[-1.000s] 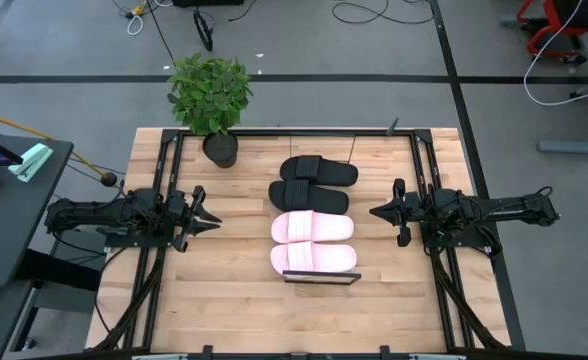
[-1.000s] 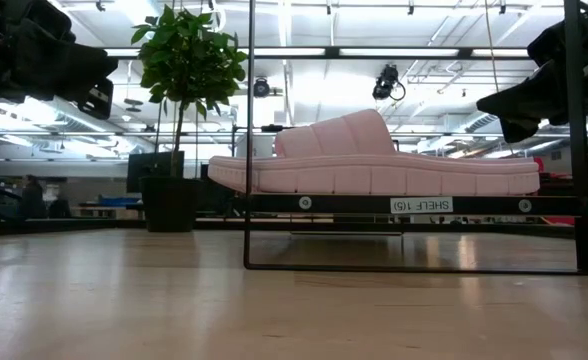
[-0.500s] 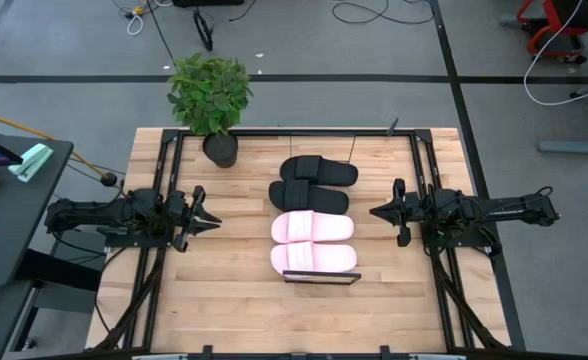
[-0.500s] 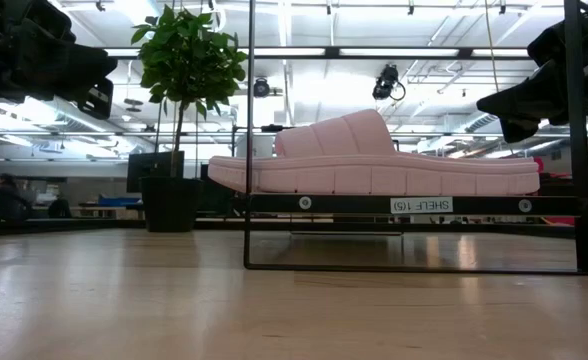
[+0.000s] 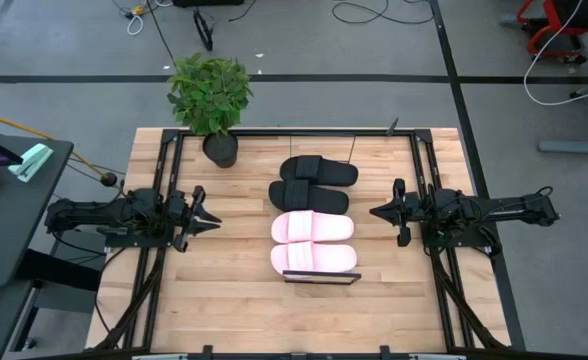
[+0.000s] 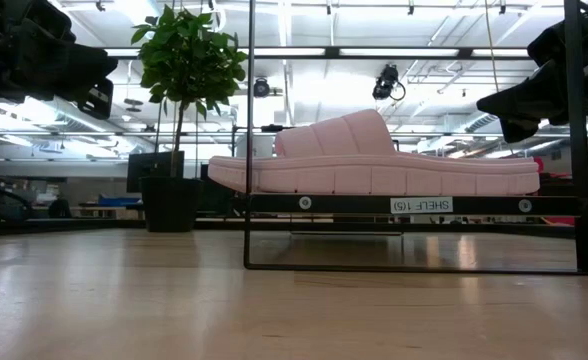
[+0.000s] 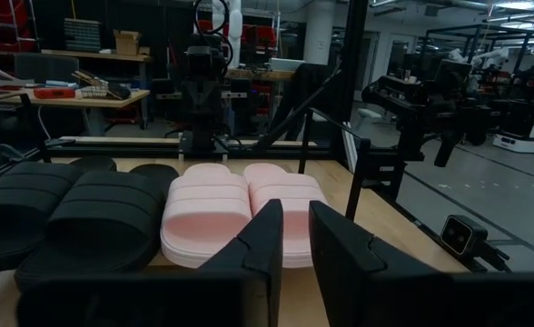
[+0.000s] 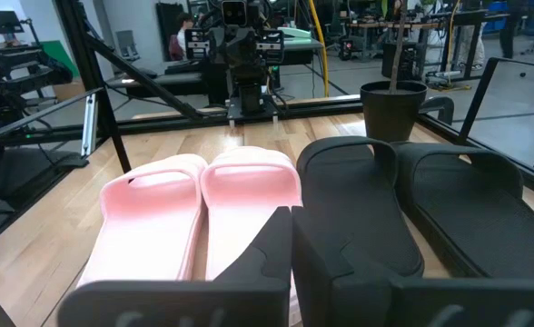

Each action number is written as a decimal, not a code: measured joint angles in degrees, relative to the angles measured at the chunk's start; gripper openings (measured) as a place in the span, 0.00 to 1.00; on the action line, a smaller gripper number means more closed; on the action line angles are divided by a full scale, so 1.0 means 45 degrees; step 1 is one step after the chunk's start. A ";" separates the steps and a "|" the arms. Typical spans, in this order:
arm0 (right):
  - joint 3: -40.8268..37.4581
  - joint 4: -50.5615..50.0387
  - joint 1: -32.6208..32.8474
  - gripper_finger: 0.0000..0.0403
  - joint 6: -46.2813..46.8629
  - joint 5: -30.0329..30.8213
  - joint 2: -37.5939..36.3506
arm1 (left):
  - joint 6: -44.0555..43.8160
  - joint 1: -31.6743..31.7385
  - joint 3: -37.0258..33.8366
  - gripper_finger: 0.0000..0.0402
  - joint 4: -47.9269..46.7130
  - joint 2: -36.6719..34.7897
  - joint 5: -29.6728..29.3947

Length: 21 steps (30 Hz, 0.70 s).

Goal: Pick and place slides into the shelf
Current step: Return to Home Position

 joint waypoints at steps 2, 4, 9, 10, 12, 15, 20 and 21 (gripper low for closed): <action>0.0000 0.0000 0.0000 0.02 0.0000 0.0000 0.0003 | 0.0000 -0.0001 0.0000 0.15 0.0000 0.0000 -0.0003; 0.0000 0.0000 0.0000 0.02 0.0000 0.0000 0.0003 | 0.0000 -0.0002 0.0000 0.14 0.0000 0.0000 -0.0003; 0.0000 0.0000 0.0000 0.02 0.0000 0.0000 0.0003 | 0.0000 0.0000 0.0000 0.14 0.0000 -0.0001 -0.0003; 0.0000 0.0000 0.0000 0.02 0.0000 0.0000 0.0003 | 0.0000 0.0002 0.0000 0.15 0.0000 -0.0002 -0.0002; 0.0000 0.0000 0.0000 0.02 0.0000 0.0000 0.0003 | 0.0000 0.0000 0.0000 0.16 0.0000 0.0000 0.0002; 0.0000 0.0000 0.0000 0.02 0.0000 0.0000 0.0003 | 0.0000 0.0003 0.0000 0.17 0.0000 0.0000 -0.0003; 0.0000 -0.0004 0.0000 0.02 0.0000 0.0000 0.0003 | 0.0000 0.0001 0.0000 0.16 0.0000 -0.0001 -0.0003; 0.0000 0.0000 0.0000 0.02 0.0000 0.0000 0.0003 | 0.0000 -0.0001 0.0000 0.16 0.0000 -0.0001 0.0001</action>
